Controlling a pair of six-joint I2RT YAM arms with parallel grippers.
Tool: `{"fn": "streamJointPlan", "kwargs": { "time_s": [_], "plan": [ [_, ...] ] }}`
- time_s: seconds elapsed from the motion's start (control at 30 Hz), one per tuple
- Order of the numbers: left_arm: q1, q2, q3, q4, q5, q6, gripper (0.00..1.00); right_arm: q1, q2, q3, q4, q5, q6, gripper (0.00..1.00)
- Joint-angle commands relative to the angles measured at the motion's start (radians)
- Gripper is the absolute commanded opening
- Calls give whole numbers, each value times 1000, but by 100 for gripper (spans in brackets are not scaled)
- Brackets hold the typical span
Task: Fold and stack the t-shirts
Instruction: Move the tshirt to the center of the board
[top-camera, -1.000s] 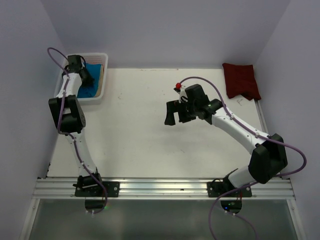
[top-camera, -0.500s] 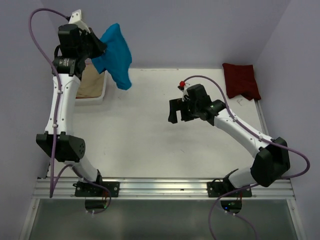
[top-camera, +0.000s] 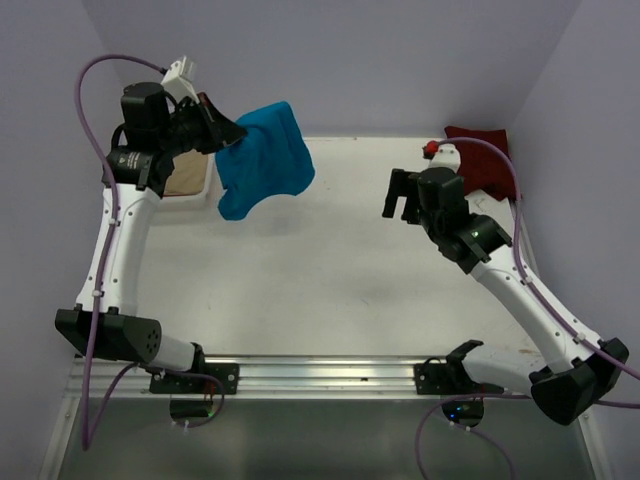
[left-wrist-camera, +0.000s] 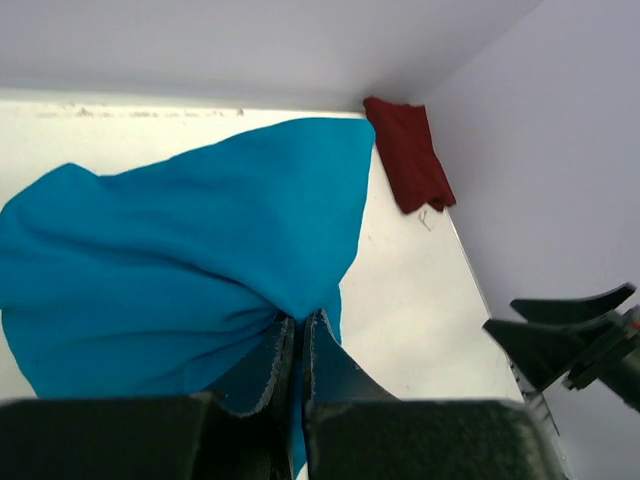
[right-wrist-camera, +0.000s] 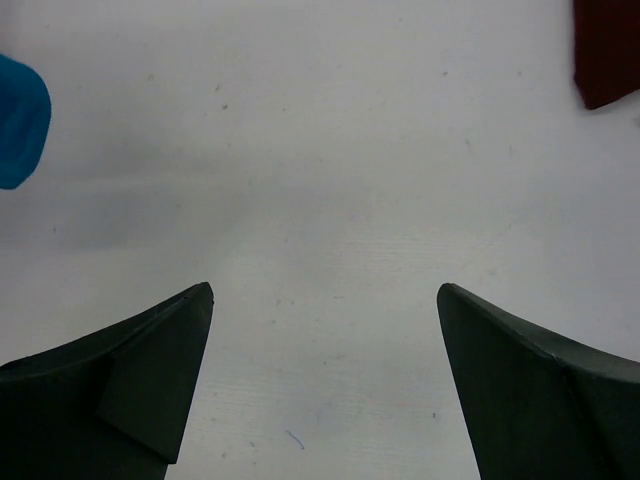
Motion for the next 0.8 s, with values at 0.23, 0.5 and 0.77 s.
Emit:
{"fn": "streamJointPlan", "kwargs": {
  "time_s": [0.23, 0.5, 0.77],
  "plan": [
    [-207, -22, -151, 15, 50, -2, 0, -22, -56, 18, -35, 162, 23, 99],
    [-463, 84, -51, 73, 38, 21, 0, -49, -92, -12, -55, 171, 35, 99],
    [-474, -228, -443, -59, -684, -159, 100, -62, -70, 1, -70, 137, 30, 99]
  ]
}}
